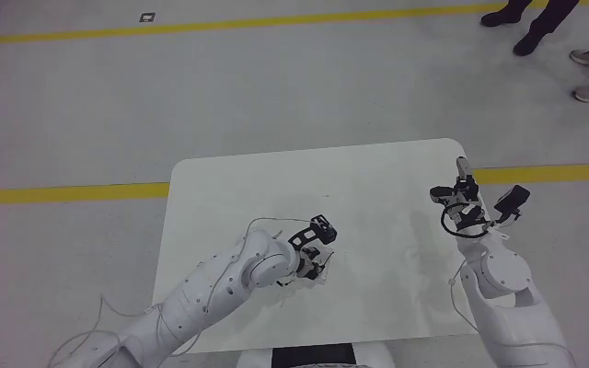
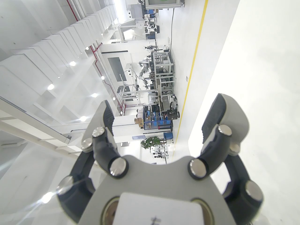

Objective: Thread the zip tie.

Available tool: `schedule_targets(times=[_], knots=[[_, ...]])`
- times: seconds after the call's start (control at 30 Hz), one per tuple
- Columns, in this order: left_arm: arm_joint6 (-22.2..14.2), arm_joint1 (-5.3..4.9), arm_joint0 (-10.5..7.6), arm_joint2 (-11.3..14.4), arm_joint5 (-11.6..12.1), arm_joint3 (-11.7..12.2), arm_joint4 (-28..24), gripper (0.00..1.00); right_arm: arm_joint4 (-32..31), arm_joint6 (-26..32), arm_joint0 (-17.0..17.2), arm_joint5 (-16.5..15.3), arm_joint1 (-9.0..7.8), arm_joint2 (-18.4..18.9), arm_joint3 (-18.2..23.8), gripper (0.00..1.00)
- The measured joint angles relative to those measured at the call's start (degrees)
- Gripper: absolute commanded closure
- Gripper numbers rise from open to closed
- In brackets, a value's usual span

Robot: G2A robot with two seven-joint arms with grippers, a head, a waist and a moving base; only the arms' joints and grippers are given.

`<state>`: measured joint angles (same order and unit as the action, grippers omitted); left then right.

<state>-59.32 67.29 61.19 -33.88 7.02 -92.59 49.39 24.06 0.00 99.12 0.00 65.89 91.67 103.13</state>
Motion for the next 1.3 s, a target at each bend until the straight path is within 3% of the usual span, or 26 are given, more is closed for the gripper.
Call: schedule_targets(times=[0.57,1.3], knots=[[2.08,1.34,-2.45,2.48,-0.06,4.16,-2.44,0.77,0.0,0.0,0.0,0.0,0.0,0.0,0.0,0.0],[2.53,2.62,-4.47,5.05,-0.48,7.4,-3.82,0.84,0.0,0.0,0.0,0.0,0.0,0.0,0.0,0.0]])
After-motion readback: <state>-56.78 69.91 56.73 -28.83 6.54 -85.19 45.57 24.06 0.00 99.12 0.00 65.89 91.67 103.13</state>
